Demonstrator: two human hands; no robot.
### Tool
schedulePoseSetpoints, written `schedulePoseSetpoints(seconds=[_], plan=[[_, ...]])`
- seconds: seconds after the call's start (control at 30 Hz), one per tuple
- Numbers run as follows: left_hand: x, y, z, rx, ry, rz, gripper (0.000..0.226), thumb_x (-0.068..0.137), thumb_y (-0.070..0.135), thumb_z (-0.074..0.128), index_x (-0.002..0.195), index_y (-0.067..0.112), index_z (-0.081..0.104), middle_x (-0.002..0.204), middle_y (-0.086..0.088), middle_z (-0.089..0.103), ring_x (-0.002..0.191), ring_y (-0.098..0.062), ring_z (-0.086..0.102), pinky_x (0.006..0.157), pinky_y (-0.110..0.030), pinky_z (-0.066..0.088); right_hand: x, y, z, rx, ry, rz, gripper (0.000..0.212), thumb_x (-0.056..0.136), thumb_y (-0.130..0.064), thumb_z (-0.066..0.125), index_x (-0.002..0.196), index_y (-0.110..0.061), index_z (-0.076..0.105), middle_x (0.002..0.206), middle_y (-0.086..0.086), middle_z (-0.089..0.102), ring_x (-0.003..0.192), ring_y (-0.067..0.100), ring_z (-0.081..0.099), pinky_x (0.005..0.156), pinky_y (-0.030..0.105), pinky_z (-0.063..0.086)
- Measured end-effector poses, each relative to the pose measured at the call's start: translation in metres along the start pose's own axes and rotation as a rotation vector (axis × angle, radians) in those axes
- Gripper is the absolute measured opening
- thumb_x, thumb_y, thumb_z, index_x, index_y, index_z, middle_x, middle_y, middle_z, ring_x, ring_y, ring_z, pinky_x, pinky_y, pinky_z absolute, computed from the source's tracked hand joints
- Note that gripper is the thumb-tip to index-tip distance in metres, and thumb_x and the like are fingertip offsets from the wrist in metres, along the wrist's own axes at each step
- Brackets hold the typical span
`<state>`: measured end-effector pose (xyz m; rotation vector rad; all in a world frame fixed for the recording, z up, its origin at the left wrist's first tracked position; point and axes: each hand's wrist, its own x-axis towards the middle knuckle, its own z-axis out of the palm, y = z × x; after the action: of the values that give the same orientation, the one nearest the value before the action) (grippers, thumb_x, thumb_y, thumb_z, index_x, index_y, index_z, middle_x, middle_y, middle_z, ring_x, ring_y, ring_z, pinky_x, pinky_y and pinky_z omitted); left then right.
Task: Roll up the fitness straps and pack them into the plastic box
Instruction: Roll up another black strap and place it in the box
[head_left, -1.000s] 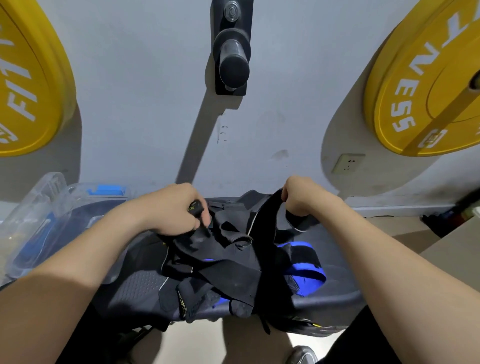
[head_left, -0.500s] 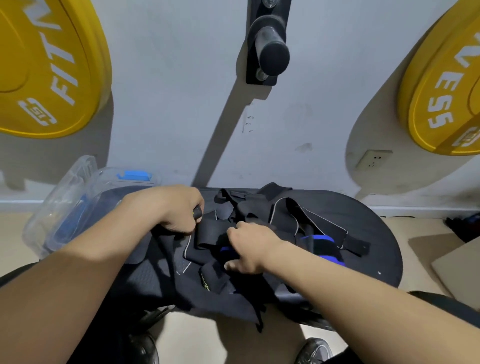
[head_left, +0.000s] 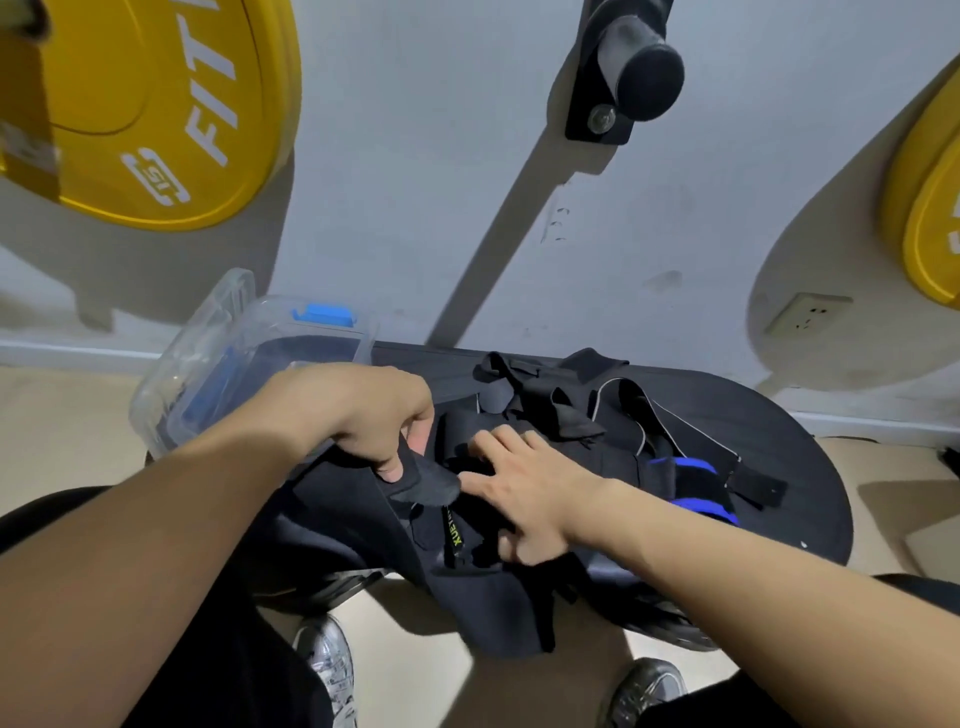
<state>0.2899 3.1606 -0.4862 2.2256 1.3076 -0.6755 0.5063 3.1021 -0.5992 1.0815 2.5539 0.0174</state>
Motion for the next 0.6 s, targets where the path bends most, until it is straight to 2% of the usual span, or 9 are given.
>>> schedulePoseSetpoints(seconds=[0.07, 0.17, 0.27, 0.33, 0.4, 0.43, 0.5, 0.53, 0.6], plan=[[-0.003, 0.001, 0.0, -0.006, -0.03, 0.005, 0.026, 0.088, 0.018, 0.087, 0.107, 0.022, 0.069, 0.096, 0.006, 0.07, 0.08, -0.014, 0.064, 0.065, -0.028, 0.048, -0.001, -0.01, 0.005, -0.089, -0.035, 0.052, 0.07, 0.086, -0.05, 0.068, 0.144, -0.019, 0.044, 0.139, 0.016, 0.039, 0.124, 0.038, 0.04, 0.096, 0.049, 0.041], [-0.007, 0.002, 0.004, -0.014, 0.006, -0.003, 0.015, 0.092, 0.008, 0.075, 0.105, 0.012, 0.068, 0.097, -0.006, 0.073, 0.083, -0.025, 0.064, 0.071, -0.031, 0.048, 0.001, -0.011, 0.004, -0.105, -0.023, 0.118, 0.038, 0.103, -0.036, 0.05, 0.131, -0.013, 0.059, 0.14, 0.016, 0.043, 0.127, 0.039, 0.041, 0.096, 0.049, 0.039], [-0.008, 0.004, 0.004, -0.142, 0.095, -0.026, 0.01, 0.097, 0.011, 0.062, 0.099, 0.007, 0.07, 0.089, -0.009, 0.073, 0.074, -0.026, 0.065, 0.062, -0.029, 0.05, 0.006, -0.001, -0.01, 0.17, 0.012, 0.246, 0.027, 0.099, -0.026, 0.052, 0.116, -0.01, 0.065, 0.128, 0.014, 0.054, 0.118, 0.038, 0.051, 0.088, 0.045, 0.043], [-0.008, 0.004, 0.001, -0.267, 0.161, -0.053, 0.017, 0.099, 0.018, 0.06, 0.1, 0.014, 0.076, 0.09, -0.004, 0.073, 0.087, -0.026, 0.07, 0.077, -0.035, 0.059, 0.006, 0.011, -0.021, 0.432, 0.068, 0.332, 0.025, 0.092, -0.014, 0.052, 0.109, -0.006, 0.069, 0.121, 0.016, 0.066, 0.115, 0.04, 0.06, 0.091, 0.043, 0.052], [-0.007, 0.004, -0.003, -0.408, 0.222, -0.077, 0.022, 0.095, 0.018, 0.06, 0.098, 0.021, 0.081, 0.089, -0.002, 0.071, 0.091, -0.024, 0.069, 0.09, -0.038, 0.058, 0.001, 0.025, -0.032, 0.647, 0.119, 0.379, 0.035, 0.089, -0.003, 0.05, 0.112, -0.008, 0.077, 0.119, 0.012, 0.076, 0.116, 0.032, 0.067, 0.098, 0.036, 0.052], [-0.007, 0.005, -0.004, -0.483, 0.253, -0.084, 0.021, 0.092, 0.02, 0.06, 0.095, 0.021, 0.081, 0.09, -0.003, 0.07, 0.09, -0.023, 0.068, 0.089, -0.038, 0.058, -0.003, 0.032, -0.037, 0.743, 0.125, 0.402, 0.04, 0.091, 0.0, 0.05, 0.115, -0.012, 0.08, 0.116, 0.005, 0.079, 0.111, 0.02, 0.07, 0.096, 0.028, 0.051], [-0.007, 0.012, -0.006, -0.664, 0.342, -0.08, 0.026, 0.082, 0.029, 0.058, 0.087, 0.022, 0.083, 0.092, -0.004, 0.073, 0.089, -0.023, 0.068, 0.082, -0.038, 0.055, -0.013, 0.044, -0.044, 0.9, 0.159, 0.428, 0.043, 0.093, 0.002, 0.052, 0.112, -0.02, 0.084, 0.09, -0.015, 0.078, 0.083, -0.007, 0.067, 0.08, 0.013, 0.045], [-0.006, 0.016, -0.007, -0.763, 0.387, -0.075, 0.031, 0.075, 0.031, 0.056, 0.087, 0.023, 0.084, 0.094, -0.003, 0.074, 0.091, -0.022, 0.069, 0.079, -0.036, 0.053, -0.019, 0.05, -0.047, 0.951, 0.199, 0.453, 0.04, 0.095, -0.001, 0.055, 0.108, -0.024, 0.085, 0.076, -0.02, 0.074, 0.071, -0.01, 0.064, 0.073, 0.01, 0.043], [-0.003, 0.021, -0.007, -0.934, 0.419, -0.058, 0.039, 0.072, 0.03, 0.055, 0.099, 0.021, 0.081, 0.103, -0.002, 0.076, 0.1, -0.026, 0.071, 0.082, -0.035, 0.053, -0.03, 0.059, -0.051, 1.018, 0.276, 0.538, 0.031, 0.097, -0.015, 0.062, 0.103, -0.035, 0.085, 0.066, -0.016, 0.071, 0.062, -0.004, 0.061, 0.065, 0.014, 0.045]])
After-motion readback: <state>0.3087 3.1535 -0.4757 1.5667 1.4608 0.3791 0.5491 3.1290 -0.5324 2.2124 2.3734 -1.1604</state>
